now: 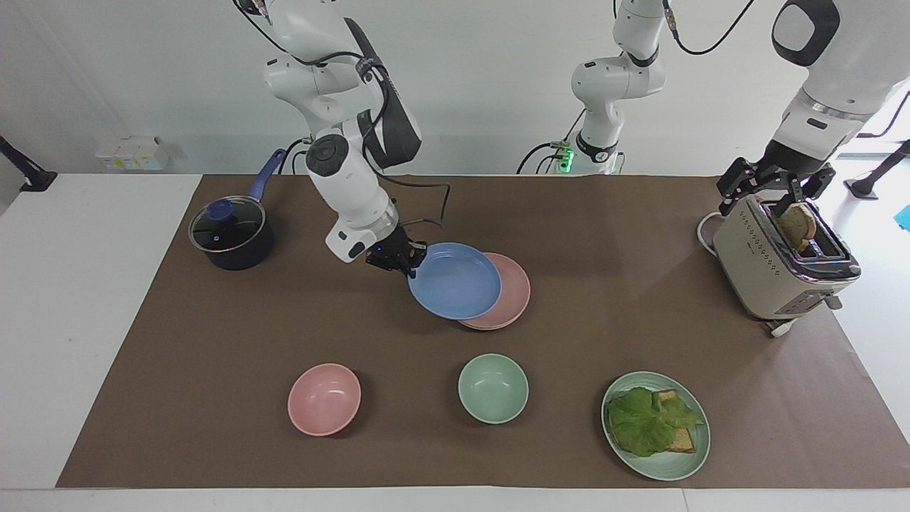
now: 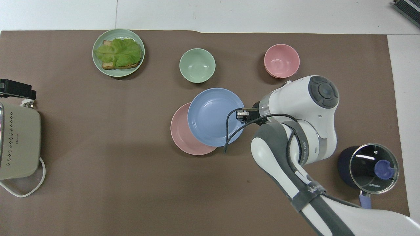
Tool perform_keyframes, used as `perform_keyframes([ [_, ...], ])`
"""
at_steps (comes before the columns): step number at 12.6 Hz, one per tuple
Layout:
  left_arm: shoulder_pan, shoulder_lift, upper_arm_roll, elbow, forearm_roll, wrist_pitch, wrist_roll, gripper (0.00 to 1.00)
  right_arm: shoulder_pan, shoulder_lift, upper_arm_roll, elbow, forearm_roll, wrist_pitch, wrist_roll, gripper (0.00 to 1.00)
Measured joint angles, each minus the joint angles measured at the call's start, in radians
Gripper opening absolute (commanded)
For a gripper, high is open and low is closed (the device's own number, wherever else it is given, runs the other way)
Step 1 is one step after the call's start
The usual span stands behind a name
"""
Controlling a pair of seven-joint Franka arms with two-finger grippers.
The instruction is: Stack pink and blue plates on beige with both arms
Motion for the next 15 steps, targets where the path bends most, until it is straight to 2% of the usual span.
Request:
perform_keyframes([
  [3,0.0,0.0,0.0,0.0,0.0,0.0,0.0,1.0,0.061,0.052,0.001,0.0,0.017,0.064,0.058,0.0],
  [7,0.0,0.0,0.0,0.0,0.0,0.0,0.0,1.0,0.072,0.085,0.0,0.0,0.042,0.09,0.058,0.0],
  [8,0.0,0.0,0.0,0.0,0.0,0.0,0.0,1.0,0.074,0.091,0.0,0.0,0.042,0.108,0.058,0.35],
  [9,0.0,0.0,0.0,0.0,0.0,0.0,0.0,1.0,0.076,0.097,0.0,0.0,0.042,0.117,0.058,0.79],
  [10,0.0,0.0,0.0,0.0,0.0,0.0,0.0,1.0,0.077,0.102,0.0,0.0,0.042,0.124,0.058,1.0],
  [13,0.0,0.0,0.0,0.0,0.0,0.0,0.0,1.0,0.081,0.107,-0.002,0.004,0.003,0.136,0.056,1.0],
  [15,0.0,0.0,0.0,0.0,0.0,0.0,0.0,1.0,0.074,0.106,-0.011,0.022,-0.156,0.136,0.061,1.0],
])
